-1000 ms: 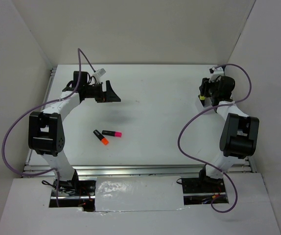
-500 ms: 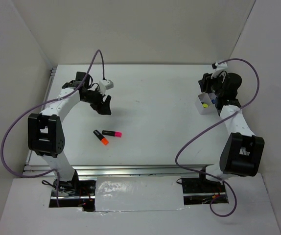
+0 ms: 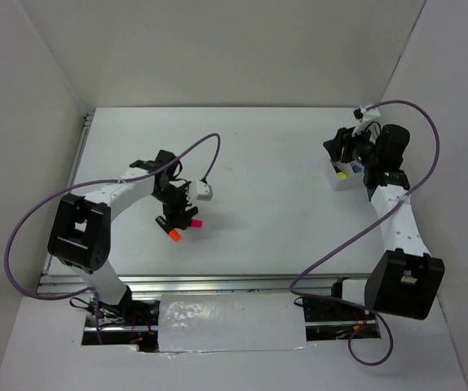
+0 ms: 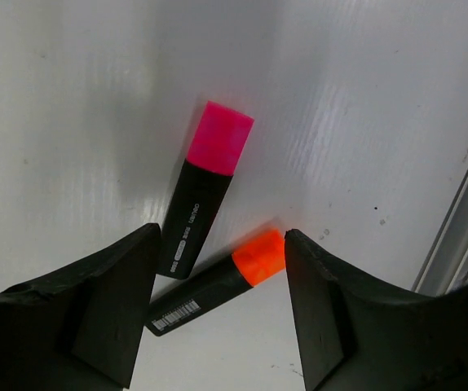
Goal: Sort the stationery into containers
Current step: Pick up the pen from the center of the board.
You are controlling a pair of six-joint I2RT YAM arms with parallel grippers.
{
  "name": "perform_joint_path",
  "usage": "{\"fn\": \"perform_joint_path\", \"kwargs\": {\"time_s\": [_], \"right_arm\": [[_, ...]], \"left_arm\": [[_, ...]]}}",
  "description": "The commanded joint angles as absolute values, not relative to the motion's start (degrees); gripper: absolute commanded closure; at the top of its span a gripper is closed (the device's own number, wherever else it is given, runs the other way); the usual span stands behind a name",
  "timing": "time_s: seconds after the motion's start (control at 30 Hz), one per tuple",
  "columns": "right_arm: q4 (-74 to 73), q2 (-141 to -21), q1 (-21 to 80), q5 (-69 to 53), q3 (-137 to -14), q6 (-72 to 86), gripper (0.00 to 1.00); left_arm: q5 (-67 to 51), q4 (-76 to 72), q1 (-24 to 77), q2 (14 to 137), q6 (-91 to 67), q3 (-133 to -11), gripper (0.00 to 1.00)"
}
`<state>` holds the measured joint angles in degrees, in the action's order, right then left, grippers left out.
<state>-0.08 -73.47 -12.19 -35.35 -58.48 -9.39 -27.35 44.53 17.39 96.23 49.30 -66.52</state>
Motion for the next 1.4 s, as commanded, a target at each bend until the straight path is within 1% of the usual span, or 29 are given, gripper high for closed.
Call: {"fn": "perform_joint_path", "kwargs": {"time_s": [0.0, 0.33, 0.5, 0.67, 0.73, 0.77, 0.87, 0.9, 0.93, 1.0, 1.03, 1.13, 1.17, 1.2, 1.23, 1.27, 1.33, 1.37], "right_arm": [[-3.4, -69.9, -12.8, -38.3, -58.0, -8.3, 0.45], [-6.6, -67.1, -13.3, -41.8, -56.8, -9.8, 0.45], [-8.2, -65.7, -13.1, -43.9, -56.3, -9.7, 0.44], [-10.1, -64.4, -12.2, -46.2, -55.6, -9.0, 0.42], [-10.5, -63.9, -11.7, -46.8, -55.1, -8.5, 0.42], [-10.6, -63.5, -11.1, -47.2, -54.8, -8.3, 0.42], [-10.7, -62.1, -9.7, -48.0, -53.7, -7.6, 0.42], [-10.5, -61.8, -9.3, -48.8, -52.9, -7.3, 0.42], [-10.0, -61.1, -9.1, -49.3, -52.6, -7.1, 0.42], [-9.4, -60.7, -7.7, -52.2, -51.9, -6.9, 0.42], [-9.3, -60.3, -7.0, -53.2, -51.9, -7.1, 0.41], [-9.6, -60.7, -4.1, -57.9, -53.0, -6.9, 0.40], [-9.8, -61.1, -3.3, -59.2, -53.5, -6.7, 0.40], [-10.5, -61.4, -0.9, -60.3, -54.7, -6.5, 0.39], [-11.5, -62.2, -0.4, -61.3, -55.4, -6.1, 0.37], [-11.9, -62.7, 2.4, -61.5, -56.7, -5.2, 0.37], [-13.3, -64.2, 7.6, -60.5, -57.6, -4.0, 0.36], [-13.3, -64.5, 9.5, -59.7, -57.9, -2.3, 0.35]], "left_arm": [[-25.1, 40.8, 19.5, 95.2, 52.7, -64.3, 0.26], [-21.6, 34.5, 20.7, 99.0, 53.3, -63.4, 0.27], [-20.7, 33.3, 20.7, 100.3, 54.7, -62.2, 0.33], [-20.8, 32.8, 21.0, 100.7, 55.6, -60.6, 0.36], [-20.7, 32.4, 21.3, 100.9, 55.8, -60.2, 0.38], [-20.7, 32.3, 21.4, 100.9, 55.6, -59.9, 0.43], [-22.1, 31.9, 21.4, 100.7, 54.3, -59.9, 0.53], [-23.1, 32.2, 21.5, 100.3, 53.8, -60.2, 0.56], [-25.6, 33.0, 21.5, 100.0, 52.0, -61.2, 0.60], [-29.3, 33.7, 21.4, 98.9, 49.7, -63.0, 0.65], [-34.7, 35.2, 21.1, 98.4, 47.2, -65.4, 0.68], [-44.7, 36.6, 20.8, 96.7, 39.6, -69.8, 0.73], [-51.5, 36.3, 20.8, 95.5, 37.5, -70.6, 0.74], [-54.7, 35.4, 20.9, 94.9, 34.7, -71.2, 0.76], [-57.5, 34.0, 21.2, 94.4, 28.8, -71.5, 0.79], [-61.4, 30.2, 21.4, 93.4, 26.1, -71.5, 0.80], [-63.9, 25.3, 21.9, 92.2, 17.5, -70.2, 0.81], [-64.3, 20.4, 22.2, 91.0, 15.0, -69.6, 0.82]]}}
